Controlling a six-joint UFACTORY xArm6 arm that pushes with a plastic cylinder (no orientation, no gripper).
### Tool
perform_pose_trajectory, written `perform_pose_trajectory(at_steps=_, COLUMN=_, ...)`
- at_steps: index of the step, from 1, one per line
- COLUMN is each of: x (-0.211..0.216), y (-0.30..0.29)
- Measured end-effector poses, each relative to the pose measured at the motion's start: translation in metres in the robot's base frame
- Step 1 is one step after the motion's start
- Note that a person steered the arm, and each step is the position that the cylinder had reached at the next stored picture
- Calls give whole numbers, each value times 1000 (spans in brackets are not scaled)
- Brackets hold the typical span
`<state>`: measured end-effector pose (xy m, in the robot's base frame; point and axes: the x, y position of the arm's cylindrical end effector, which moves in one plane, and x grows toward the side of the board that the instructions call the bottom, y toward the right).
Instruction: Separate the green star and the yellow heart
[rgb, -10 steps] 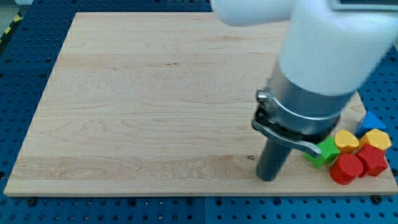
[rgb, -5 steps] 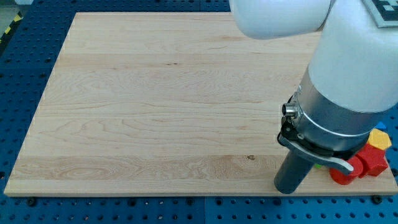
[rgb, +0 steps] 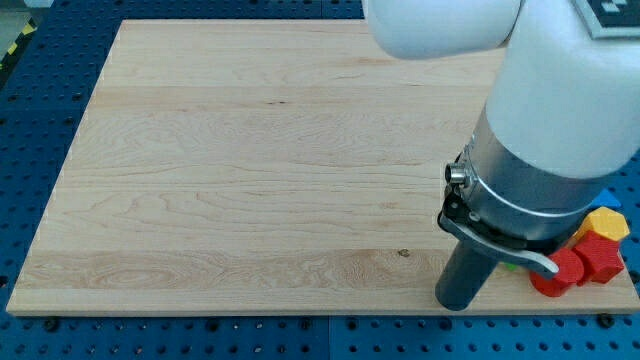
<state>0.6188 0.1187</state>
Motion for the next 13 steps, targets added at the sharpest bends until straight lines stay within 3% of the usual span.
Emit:
perform_pose_trajectory(at_steps=3, x=0, y=21)
perform_pose_trajectory(at_steps=4, x=-1, y=74)
perform_pose_trajectory(at_steps=5, x=-1, y=88)
perform_pose_trajectory(at_steps=7, x=-3, y=86)
perform_pose_trajectory(at_steps=11, x=-102, y=84)
perform_pose_trajectory(at_steps=13, x=-37, y=68)
